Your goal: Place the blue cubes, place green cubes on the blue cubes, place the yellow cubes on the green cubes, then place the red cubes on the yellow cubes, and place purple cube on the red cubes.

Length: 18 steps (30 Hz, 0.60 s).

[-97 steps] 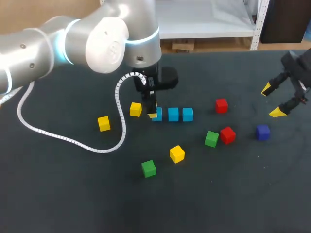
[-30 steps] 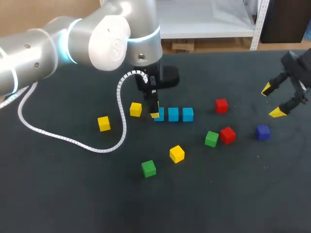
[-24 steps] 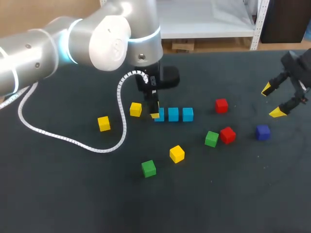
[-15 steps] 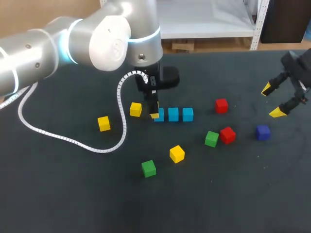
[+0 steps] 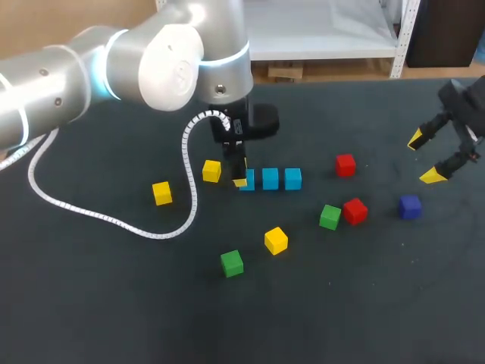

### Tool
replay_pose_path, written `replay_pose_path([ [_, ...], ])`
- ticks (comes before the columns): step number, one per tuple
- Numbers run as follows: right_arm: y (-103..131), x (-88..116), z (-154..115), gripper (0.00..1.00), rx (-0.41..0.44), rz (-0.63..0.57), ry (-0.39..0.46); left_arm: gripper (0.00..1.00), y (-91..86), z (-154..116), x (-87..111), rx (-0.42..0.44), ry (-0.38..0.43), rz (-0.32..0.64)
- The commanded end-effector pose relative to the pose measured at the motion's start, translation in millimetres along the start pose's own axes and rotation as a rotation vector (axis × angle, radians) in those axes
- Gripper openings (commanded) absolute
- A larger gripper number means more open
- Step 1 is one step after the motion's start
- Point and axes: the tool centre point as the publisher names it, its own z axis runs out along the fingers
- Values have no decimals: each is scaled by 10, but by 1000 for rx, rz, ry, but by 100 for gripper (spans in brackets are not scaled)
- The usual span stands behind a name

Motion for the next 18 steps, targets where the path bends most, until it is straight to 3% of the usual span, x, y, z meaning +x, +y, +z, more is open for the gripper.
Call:
replay_pose_path([
  [1, -4, 1, 3, 100, 0, -1, -1, 45, 31, -10, -3, 5, 5, -1],
  [2, -4, 1, 3, 100, 0, -1, -1, 48, 34, -15, 4, 6, 6, -3],
  [3, -4, 1, 3, 100, 0, -1, -1, 62, 37, -19, 11, 7, 5, -6],
  [4, -4, 1, 3, 100, 0, -1, -1, 84, 35, -28, 17, 7, 4, -8],
  [5, -4, 1, 3, 100, 0, -1, -1, 100, 28, -40, 22, 6, 4, -7],
  [10, -4, 1, 3, 100, 0, -1, -1, 100, -44, -115, 109, -3, 28, 10],
  [15, -4, 1, 3, 100, 0, -1, -1, 100, -133, -142, 326, -11, 28, -5],
  [18, -4, 1, 3, 100, 0, -1, -1, 100, -132, -199, 424, -50, 38, 33],
])
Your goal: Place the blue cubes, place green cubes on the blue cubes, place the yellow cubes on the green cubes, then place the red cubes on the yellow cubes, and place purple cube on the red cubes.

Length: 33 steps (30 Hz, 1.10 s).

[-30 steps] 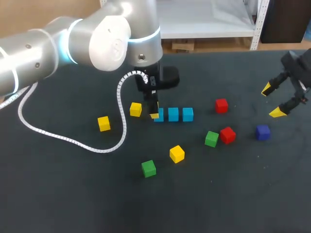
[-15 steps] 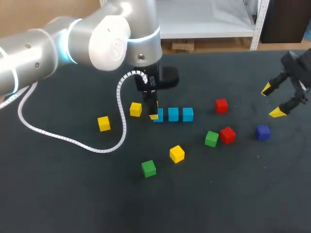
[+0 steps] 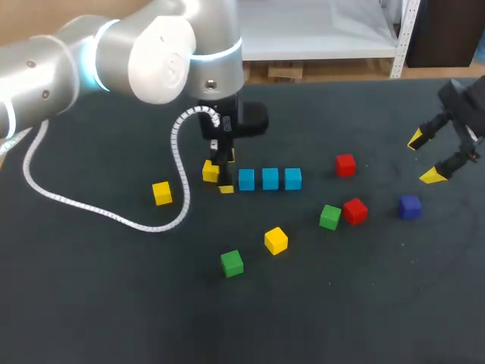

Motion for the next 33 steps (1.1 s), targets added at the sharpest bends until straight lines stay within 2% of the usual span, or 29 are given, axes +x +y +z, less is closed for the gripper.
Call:
replay_pose_path([
  [1, -3, 1, 3, 100, 0, -1, -1, 100, -107, -84, 176, -58, -34, 27],
  [14, -3, 1, 3, 100, 0, -1, -1, 100, -173, -335, 542, -136, -104, 81],
  [18, -3, 1, 3, 100, 0, -1, -1, 100, -312, -487, 610, -133, -104, 89],
  [22, -3, 1, 3, 100, 0, -1, -1, 100, -531, -594, 668, -108, -116, 57],
  [24, -3, 1, 3, 100, 0, -1, -1, 100, -644, -632, 679, -104, -124, 71],
  [29, -3, 1, 3, 100, 0, -1, -1, 100, -778, -732, 682, -147, -206, 222],
  [32, -3, 1, 3, 100, 0, -1, -1, 100, -831, -805, 693, -188, -241, 422],
  [33, -3, 1, 3, 100, 0, -1, -1, 100, -861, -829, 696, -210, -275, 489],
])
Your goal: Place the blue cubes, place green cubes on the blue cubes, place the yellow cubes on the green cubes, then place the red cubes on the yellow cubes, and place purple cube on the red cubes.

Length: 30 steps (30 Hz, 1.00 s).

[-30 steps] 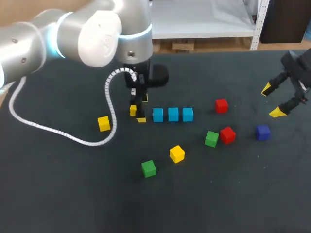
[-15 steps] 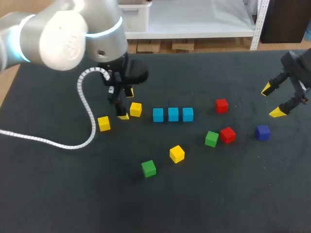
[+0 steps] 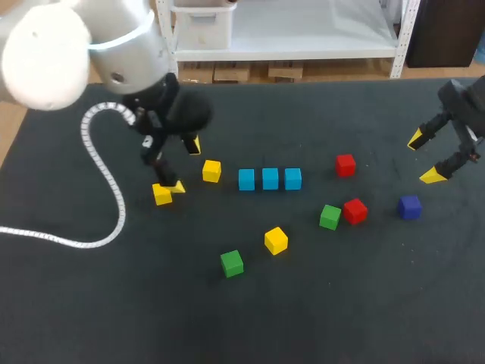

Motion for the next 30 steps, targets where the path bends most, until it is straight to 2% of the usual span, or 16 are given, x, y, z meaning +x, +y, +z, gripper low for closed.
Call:
replay_pose_path([
  [1, -3, 1, 3, 100, 0, -1, -1, 100, -209, -107, 50, -120, -96, 315],
  [3, -3, 1, 3, 100, 0, -1, -1, 100, -290, -103, 20, -108, -130, 461],
  [5, -3, 1, 3, 100, 0, -1, -1, 100, -376, -90, -9, -86, -116, 596],
  [9, -3, 1, 3, 100, 0, -1, -1, 100, -518, -69, -66, -51, -143, 735],
  [16, -3, 1, 3, 100, 0, -1, -1, 100, -733, -19, -304, 11, -221, 1051],
  [20, -3, 1, 3, 100, 0, -1, -1, 100, -733, 33, -341, 25, -228, 1072],
  [22, -3, 1, 3, 100, 0, -1, -1, 100, -660, 57, -267, 2, -257, 981],
  [26, -3, 1, 3, 100, 0, -1, -1, 100, -484, -12, -100, -57, -160, 893],
  [30, -3, 1, 3, 100, 0, -1, -1, 100, -448, -124, -60, -82, -167, 953],
])
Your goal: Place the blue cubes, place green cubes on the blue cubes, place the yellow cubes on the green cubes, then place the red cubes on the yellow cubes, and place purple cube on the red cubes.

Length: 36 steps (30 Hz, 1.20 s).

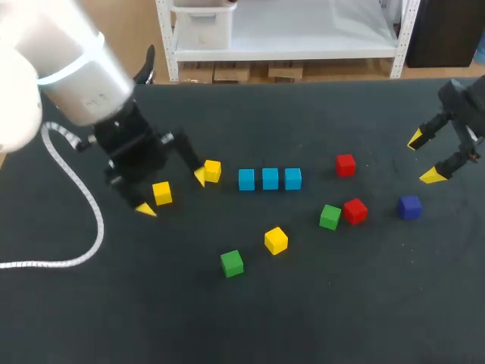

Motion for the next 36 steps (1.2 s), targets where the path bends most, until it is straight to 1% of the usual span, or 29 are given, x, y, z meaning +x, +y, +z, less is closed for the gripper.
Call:
replay_pose_path([
  [1, -3, 1, 3, 100, 0, -1, -1, 100, 2, -88, 19, 33, -4, 52],
  [18, -3, 1, 3, 100, 0, -1, -1, 100, 2, -88, 19, 33, -4, 52],
  [19, -3, 1, 3, 100, 0, -1, -1, 100, 12, -91, 31, 73, 23, 55],
  [20, -3, 1, 3, 100, 0, -1, -1, 100, 43, -68, 34, 110, 17, 76],
  [22, -3, 1, 3, 100, 0, -1, -1, 100, 119, 23, -1, 177, 17, 87],
  [24, -3, 1, 3, 100, 0, -1, -1, 100, 209, 136, -77, 242, 8, 103],
  [25, -3, 1, 3, 100, 0, -1, -1, 100, 254, 190, -121, 262, 2, 102],
  [29, -3, 1, 3, 100, 0, -1, -1, 100, 387, 358, -297, 291, -23, 69],
  [30, -3, 1, 3, 100, 0, -1, -1, 100, 402, 402, -333, 299, -30, 35],
  [33, -3, 1, 3, 100, 0, -1, -1, 100, 429, 514, -417, 318, -37, -22],
  [34, -3, 1, 3, 100, 0, -1, -1, 100, 432, 553, -439, 324, -47, -38],
  [36, -3, 1, 3, 100, 0, -1, -1, 100, 448, 613, -499, 333, -35, -53],
])
